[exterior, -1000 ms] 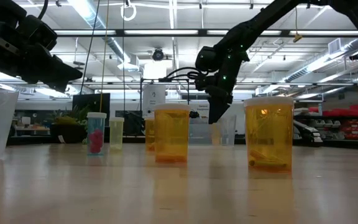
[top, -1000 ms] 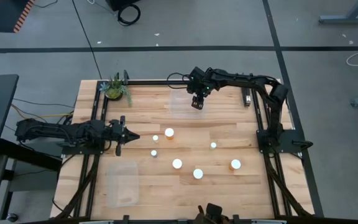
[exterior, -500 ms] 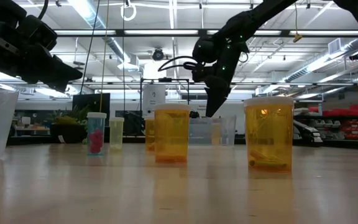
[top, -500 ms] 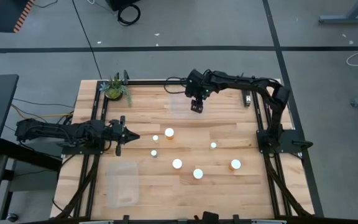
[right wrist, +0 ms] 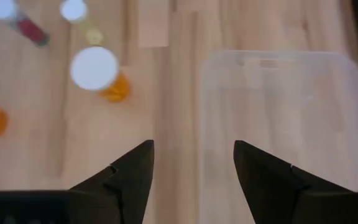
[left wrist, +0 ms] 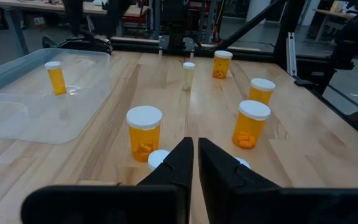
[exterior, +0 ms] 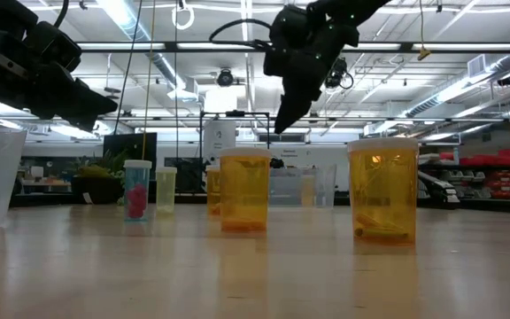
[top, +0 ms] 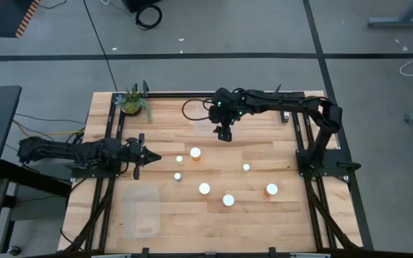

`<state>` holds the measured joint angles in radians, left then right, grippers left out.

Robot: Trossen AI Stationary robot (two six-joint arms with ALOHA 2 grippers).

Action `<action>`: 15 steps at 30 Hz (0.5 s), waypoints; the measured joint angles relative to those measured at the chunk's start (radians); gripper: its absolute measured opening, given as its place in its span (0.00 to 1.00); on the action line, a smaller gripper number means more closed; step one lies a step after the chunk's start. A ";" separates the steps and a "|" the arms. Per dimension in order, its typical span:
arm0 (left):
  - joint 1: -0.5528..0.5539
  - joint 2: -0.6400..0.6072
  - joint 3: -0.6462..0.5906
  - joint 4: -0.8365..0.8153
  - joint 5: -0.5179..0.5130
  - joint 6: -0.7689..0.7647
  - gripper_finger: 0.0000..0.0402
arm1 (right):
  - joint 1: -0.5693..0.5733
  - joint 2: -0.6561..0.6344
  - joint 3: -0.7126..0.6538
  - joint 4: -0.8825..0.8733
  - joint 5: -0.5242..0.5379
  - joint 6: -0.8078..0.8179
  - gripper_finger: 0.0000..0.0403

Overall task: Pick and place medicine bottles into bin by pill shape (circle, oval)
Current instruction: Put the yellow tablet bottle into the top transparent bin

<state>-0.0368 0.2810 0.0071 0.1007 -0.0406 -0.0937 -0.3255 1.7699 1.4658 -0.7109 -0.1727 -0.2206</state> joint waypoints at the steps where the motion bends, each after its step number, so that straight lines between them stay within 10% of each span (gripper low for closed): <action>1: 0.000 0.000 0.000 0.000 0.000 0.000 0.09 | 0.011 0.000 0.000 -0.009 -0.001 0.014 0.56; 15: 0.000 0.000 0.000 0.000 0.000 0.000 0.07 | 0.187 0.001 -0.069 -0.064 -0.001 0.172 0.56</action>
<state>-0.0364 0.2813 0.0071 0.1005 -0.0406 -0.0937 -0.1384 1.7710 1.3972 -0.7753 -0.1740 -0.0488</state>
